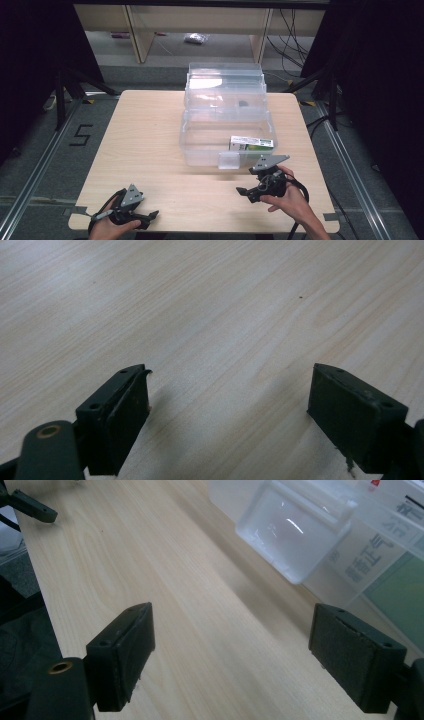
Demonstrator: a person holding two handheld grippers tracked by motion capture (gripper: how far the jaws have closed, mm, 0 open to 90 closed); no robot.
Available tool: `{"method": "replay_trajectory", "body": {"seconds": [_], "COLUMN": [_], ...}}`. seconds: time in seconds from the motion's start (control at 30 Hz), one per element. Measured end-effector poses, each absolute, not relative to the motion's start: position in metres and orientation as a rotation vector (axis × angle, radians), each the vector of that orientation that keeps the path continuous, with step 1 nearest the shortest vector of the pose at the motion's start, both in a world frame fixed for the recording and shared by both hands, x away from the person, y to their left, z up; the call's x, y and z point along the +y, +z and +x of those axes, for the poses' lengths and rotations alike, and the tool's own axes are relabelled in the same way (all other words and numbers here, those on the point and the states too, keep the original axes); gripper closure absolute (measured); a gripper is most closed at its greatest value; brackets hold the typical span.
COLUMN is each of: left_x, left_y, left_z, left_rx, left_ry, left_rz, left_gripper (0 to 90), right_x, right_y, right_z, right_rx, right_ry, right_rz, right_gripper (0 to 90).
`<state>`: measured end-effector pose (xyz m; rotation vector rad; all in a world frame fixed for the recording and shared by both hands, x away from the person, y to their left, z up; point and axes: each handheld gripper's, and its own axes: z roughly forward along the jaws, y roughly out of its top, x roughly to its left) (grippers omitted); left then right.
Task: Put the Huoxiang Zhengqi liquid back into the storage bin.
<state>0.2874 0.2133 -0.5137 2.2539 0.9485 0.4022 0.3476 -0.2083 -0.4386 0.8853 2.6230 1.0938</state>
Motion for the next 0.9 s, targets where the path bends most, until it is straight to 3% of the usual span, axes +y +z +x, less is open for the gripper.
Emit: {"method": "replay_trajectory", "body": {"seconds": [0.9], "left_x": [0.213], "left_y": [-0.513], "left_z": [0.287], "left_rx": [0.952], "left_ry": [0.401], "left_rz": [2.253], "left_gripper": [16.1], "right_x": [-0.221], "right_y": [-0.461], "right_z": [0.332], "right_rx": [2.621], "right_ry": [1.084], "right_rz": [0.925], "right_gripper": [19.2]}}
